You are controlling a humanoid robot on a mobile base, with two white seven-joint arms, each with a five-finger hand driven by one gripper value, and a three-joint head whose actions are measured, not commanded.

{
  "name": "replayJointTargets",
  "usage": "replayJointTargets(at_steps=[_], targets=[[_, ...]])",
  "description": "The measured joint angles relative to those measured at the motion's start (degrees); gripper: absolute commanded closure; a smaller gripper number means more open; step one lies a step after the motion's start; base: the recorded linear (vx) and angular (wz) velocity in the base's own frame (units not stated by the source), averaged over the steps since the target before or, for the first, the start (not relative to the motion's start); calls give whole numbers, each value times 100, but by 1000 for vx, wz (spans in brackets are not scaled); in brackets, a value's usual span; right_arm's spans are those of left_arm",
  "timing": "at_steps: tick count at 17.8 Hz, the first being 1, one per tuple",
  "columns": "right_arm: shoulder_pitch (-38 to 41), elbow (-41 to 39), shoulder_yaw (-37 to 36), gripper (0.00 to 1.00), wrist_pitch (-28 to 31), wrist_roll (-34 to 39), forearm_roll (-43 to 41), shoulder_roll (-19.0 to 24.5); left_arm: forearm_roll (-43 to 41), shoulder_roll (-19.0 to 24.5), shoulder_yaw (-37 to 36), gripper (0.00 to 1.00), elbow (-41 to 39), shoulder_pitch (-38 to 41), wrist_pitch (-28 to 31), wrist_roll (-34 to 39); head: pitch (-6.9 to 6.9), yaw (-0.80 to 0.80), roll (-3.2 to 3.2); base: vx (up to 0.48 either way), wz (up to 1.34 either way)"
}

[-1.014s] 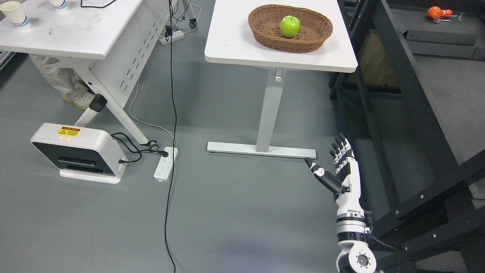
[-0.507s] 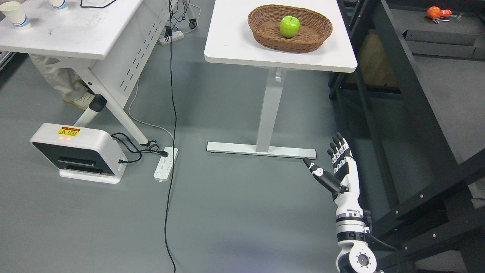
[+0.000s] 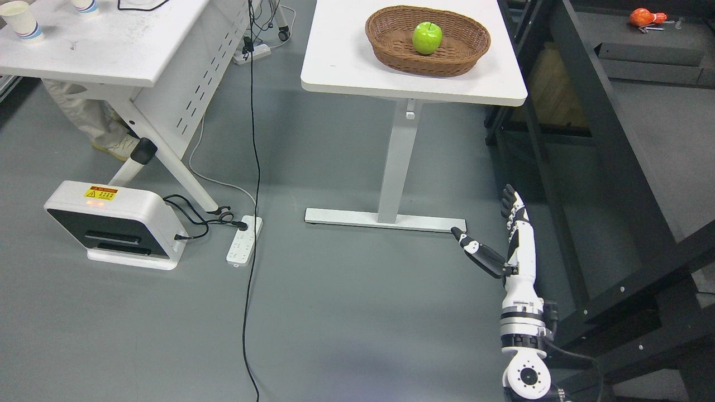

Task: Place green apple on left shelf middle layer
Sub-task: 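Raise the right hand while driving toward the table with the basket, then reach the right hand into the wicker basket beside the green apple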

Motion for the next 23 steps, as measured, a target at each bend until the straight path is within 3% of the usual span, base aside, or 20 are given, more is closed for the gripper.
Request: replayJointTargets(at_steps=[8, 12, 23], targets=[[-67, -69, 9, 0, -166, 346, 893, -222, 0, 0, 0, 0, 0, 0, 0, 0, 0, 0, 0, 17, 35], [-30, -80, -153, 1, -615, 385, 993, -282, 0, 0, 0, 0, 0, 0, 0, 0, 0, 0, 0, 46, 139], [140, -72, -459, 1, -364, 395, 1126, -84, 0, 0, 0, 0, 0, 0, 0, 0, 0, 0, 0, 76, 119]])
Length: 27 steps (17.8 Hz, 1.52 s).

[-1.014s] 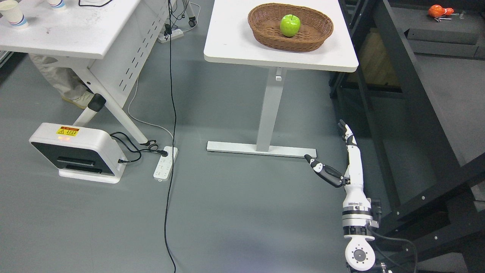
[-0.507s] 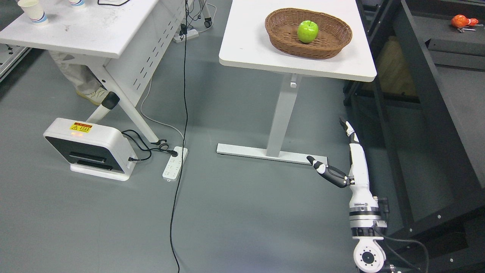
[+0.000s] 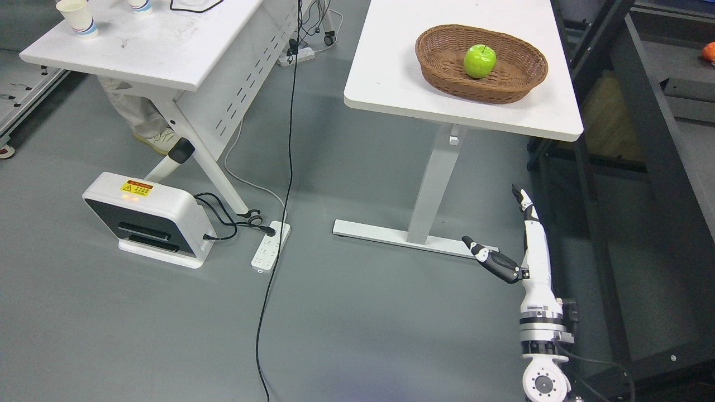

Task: Place green apple on left shelf middle layer
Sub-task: 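Reach the right hand into the wicker basket beside the green apple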

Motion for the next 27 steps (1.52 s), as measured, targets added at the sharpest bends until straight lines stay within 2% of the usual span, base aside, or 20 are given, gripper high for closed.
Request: replayJointTargets(at_steps=[17, 27], targets=[[42, -31, -120, 1, -22, -98, -18, 147, 0, 0, 0, 0, 0, 0, 0, 0, 0, 0, 0, 195, -111], [-435, -36, -54, 1, -29, -24, 200, 165, 0, 0, 0, 0, 0, -1, 0, 0, 0, 0, 0, 224, -27]])
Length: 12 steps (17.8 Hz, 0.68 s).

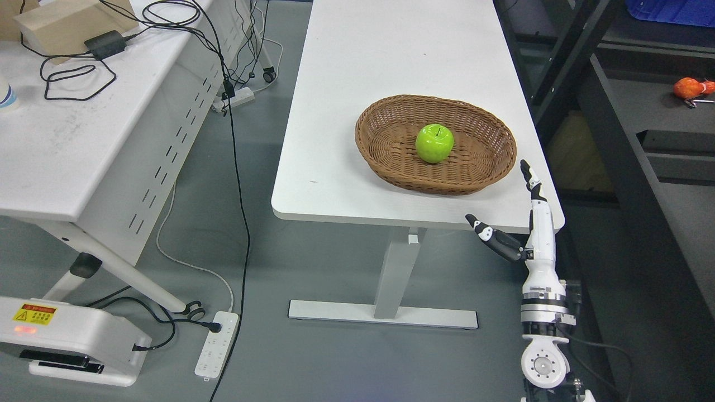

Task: Place green apple on left shelf middle layer
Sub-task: 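Reach the right hand into the wicker basket beside the green apple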

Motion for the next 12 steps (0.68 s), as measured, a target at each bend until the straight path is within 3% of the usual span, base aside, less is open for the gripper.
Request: replayJointTargets(at_steps=[12], targets=[[-341, 184, 422, 1, 118, 244, 386, 6, 0, 0, 0, 0, 0, 1, 0, 0, 0, 0, 0, 176, 3]])
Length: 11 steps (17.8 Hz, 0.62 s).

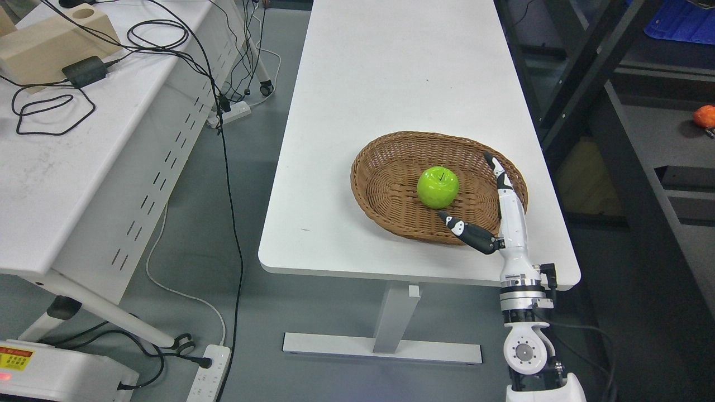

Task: Place green apple on left shelf middle layer
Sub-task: 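Reach the right hand into the wicker basket beside the green apple, then close the right hand around the green apple in the basket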

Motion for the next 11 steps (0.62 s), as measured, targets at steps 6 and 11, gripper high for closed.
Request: replayJointTargets(at_steps=[6, 11], targets=[[-395, 312, 171, 1, 196, 363, 376, 2, 0, 0, 0, 0, 0, 0, 0, 0, 0, 0, 0, 133, 1], [-568, 533, 335, 1, 234, 433, 800, -21, 0, 0, 0, 0, 0, -1, 0, 0, 0, 0, 0, 95, 1]])
